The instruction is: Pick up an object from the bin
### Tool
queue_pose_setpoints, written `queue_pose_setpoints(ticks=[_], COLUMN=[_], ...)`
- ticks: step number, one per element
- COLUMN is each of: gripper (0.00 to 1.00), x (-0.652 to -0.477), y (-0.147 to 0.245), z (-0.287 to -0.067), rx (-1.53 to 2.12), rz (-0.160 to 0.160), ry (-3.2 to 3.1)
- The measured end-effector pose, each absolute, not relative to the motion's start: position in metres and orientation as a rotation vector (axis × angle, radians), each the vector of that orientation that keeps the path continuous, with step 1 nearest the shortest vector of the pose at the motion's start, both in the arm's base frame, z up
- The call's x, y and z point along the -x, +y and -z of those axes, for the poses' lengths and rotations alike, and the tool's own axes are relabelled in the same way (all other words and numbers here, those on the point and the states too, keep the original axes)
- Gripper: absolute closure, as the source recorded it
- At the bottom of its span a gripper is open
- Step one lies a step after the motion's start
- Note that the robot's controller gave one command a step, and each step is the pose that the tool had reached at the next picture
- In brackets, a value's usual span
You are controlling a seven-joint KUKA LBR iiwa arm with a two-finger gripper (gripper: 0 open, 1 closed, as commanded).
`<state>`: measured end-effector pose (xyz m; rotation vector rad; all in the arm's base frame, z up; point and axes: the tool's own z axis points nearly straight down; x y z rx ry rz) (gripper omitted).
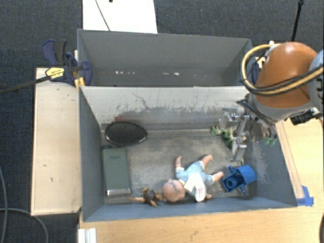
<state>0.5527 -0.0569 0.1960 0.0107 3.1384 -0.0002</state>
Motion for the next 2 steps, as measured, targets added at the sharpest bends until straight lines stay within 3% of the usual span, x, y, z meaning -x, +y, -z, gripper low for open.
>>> queue_pose_setpoints(ticks=[1,2], gripper=[0.00,0.00], x=[-0.529,-0.516], y=[-0.035,-0.035], z=[-0.157,-0.138], rx=[0.134,0.202], rz=[0.001,-0.004], ry=[3.132,3.137])
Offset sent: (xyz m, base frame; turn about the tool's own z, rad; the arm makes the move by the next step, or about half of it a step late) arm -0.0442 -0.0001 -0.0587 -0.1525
